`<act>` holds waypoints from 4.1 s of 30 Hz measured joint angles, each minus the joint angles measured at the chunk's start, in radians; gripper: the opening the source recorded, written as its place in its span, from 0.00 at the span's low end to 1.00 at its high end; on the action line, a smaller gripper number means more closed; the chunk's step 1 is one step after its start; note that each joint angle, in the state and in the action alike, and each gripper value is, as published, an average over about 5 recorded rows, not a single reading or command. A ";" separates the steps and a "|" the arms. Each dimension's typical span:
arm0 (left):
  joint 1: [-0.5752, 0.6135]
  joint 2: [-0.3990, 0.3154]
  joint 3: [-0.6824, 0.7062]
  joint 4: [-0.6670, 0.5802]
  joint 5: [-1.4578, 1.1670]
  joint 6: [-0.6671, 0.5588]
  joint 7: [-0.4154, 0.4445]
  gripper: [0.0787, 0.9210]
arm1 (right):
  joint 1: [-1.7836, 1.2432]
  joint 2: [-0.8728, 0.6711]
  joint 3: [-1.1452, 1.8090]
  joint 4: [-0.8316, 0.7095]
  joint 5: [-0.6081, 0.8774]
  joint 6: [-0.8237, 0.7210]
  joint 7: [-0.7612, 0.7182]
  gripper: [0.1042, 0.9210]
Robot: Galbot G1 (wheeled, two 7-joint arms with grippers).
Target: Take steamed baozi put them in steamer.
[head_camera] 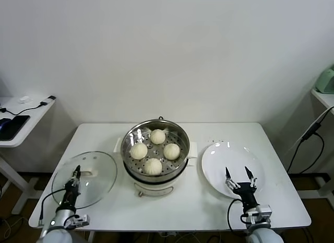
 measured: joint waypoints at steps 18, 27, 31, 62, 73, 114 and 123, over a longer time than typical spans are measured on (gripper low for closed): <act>0.033 0.111 0.001 -0.447 -0.179 0.269 0.276 0.07 | -0.026 -0.003 -0.009 0.043 -0.037 -0.028 0.022 0.88; -0.076 0.085 0.198 -0.550 -0.079 0.447 0.410 0.07 | -0.048 0.003 -0.010 0.051 -0.055 -0.010 0.022 0.88; -0.135 0.055 0.314 -0.557 -0.003 0.522 0.464 0.07 | -0.053 0.005 -0.005 0.051 -0.064 0.004 0.023 0.88; -0.361 -0.209 0.729 -0.353 0.333 0.703 0.552 0.07 | -0.082 0.010 0.035 0.028 -0.072 0.090 0.057 0.88; -0.364 -0.215 0.709 -0.294 0.354 0.702 0.536 0.07 | -0.072 0.014 0.037 0.019 -0.075 0.103 0.065 0.88; -0.163 -0.142 0.507 -0.585 -0.382 0.433 0.323 0.88 | -0.073 0.019 0.001 0.042 -0.039 0.114 0.050 0.88; -0.029 -0.099 0.210 -0.588 -0.973 0.195 0.246 0.88 | -0.081 0.006 -0.007 0.052 -0.011 0.143 0.047 0.88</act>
